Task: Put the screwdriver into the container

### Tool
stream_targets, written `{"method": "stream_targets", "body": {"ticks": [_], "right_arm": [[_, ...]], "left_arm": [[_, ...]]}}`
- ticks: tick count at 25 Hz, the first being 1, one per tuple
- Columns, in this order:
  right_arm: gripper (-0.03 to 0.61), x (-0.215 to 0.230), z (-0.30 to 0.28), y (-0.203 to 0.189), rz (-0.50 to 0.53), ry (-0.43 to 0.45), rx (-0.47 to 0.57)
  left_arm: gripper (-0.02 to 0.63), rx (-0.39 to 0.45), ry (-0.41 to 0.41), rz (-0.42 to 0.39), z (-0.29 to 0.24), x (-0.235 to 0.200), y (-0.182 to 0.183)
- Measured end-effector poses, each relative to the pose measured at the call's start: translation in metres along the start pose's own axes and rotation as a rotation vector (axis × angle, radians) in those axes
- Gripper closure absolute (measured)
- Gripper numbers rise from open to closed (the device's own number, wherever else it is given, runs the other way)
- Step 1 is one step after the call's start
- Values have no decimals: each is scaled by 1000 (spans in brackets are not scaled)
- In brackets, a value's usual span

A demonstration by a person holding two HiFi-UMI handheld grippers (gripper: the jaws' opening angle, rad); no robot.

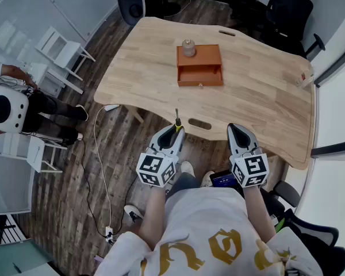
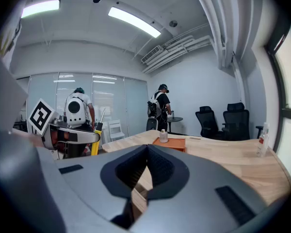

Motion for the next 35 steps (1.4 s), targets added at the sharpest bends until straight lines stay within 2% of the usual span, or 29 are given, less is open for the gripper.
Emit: {"method": "stream_targets", "body": {"ticks": [8,20,26,35], "right_arm": [[568,12,8,-5,-22,4,9],[568,29,0,-7,-76,24,24],[568,55,-30,-9,-95,8,0],[568,100,-114,1,-113,-41,-56]], "left_arm": [[538,12,5,6,-6,10,2],[538,-31,16,-31,-20,13,2],[538,-37,5,-27,-55,-4,10],[538,-82,-46,-6,-148,-64,28]]}}
Point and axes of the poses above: the fingertips, and each gripper's own axes: z backward along the fingers, x to its right, y out of its top, the point moved 1 cm from there along z, backward along the fingers, and after that the axes turned 7 degrees about y, right-handed, at the moved point
